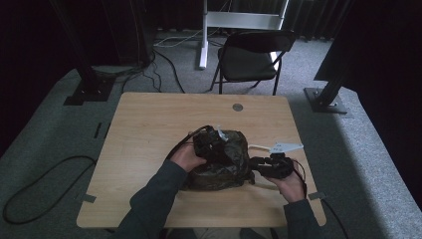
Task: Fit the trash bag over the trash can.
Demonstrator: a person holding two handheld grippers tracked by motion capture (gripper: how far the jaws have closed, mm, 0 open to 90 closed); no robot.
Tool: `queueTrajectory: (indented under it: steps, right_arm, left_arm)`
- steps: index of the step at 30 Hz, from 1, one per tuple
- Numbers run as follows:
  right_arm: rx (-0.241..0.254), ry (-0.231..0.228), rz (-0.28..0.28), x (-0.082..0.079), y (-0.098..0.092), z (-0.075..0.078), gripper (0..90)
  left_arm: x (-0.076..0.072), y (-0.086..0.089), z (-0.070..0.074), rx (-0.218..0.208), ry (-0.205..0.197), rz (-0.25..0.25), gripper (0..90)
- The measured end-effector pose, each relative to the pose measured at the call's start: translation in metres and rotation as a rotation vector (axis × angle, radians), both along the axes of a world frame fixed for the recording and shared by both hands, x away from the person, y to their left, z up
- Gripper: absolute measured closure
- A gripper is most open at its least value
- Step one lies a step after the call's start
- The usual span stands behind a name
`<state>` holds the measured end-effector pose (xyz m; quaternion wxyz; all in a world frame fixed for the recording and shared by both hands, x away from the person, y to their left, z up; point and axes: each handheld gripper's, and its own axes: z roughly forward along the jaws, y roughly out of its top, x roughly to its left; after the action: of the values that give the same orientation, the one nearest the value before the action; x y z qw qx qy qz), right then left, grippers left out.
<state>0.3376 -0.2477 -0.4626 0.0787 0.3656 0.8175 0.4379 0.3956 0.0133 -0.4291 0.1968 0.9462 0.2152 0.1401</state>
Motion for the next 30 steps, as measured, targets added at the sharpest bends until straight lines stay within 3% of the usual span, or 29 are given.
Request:
queueTrajectory:
  steps: [25,30]
  right_arm:
    - [0.0,0.005,0.009,0.0,0.001,-0.001,60.4]
    - [0.0,0.006,0.011,0.0,0.001,-0.001,60.2]
  left_arm:
    - [-0.013,-0.001,-0.005,0.036,0.033,-0.076,54.1]
    - [-0.016,0.001,0.0,0.008,0.032,-0.081,53.5]
